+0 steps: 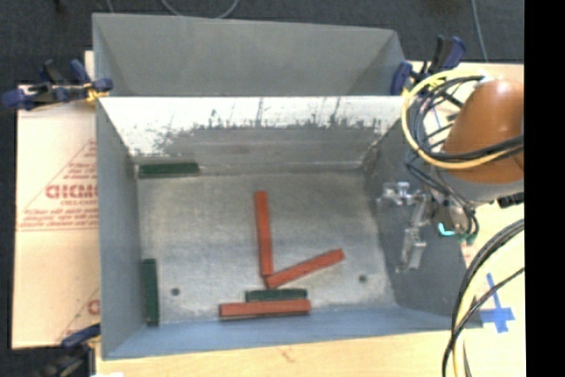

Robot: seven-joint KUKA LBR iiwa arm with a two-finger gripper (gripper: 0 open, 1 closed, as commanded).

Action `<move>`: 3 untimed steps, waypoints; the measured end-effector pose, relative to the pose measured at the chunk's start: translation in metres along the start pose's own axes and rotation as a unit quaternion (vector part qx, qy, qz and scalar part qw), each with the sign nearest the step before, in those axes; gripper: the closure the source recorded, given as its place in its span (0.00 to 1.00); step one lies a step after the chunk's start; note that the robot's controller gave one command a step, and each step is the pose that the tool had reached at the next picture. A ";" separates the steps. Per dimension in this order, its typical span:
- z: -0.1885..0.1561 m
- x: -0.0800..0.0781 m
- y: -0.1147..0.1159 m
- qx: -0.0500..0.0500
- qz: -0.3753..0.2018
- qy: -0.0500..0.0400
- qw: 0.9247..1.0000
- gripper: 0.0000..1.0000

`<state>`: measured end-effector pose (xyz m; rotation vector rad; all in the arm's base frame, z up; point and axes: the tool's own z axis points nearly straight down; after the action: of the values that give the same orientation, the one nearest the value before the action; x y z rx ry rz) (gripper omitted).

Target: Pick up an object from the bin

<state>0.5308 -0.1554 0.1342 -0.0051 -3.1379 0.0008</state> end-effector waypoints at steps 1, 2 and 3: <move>0.067 -0.011 0.057 -0.001 -0.006 -0.002 1.000 0.00; 0.064 0.025 0.120 -0.001 -0.071 -0.002 0.997 0.00; 0.063 0.024 0.117 0.001 -0.071 -0.004 0.997 1.00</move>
Offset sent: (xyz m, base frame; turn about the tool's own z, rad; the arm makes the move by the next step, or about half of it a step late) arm 0.0100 0.0542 -0.0642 -0.0078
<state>0.5071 -0.0380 0.0710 0.2177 -3.1384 0.0026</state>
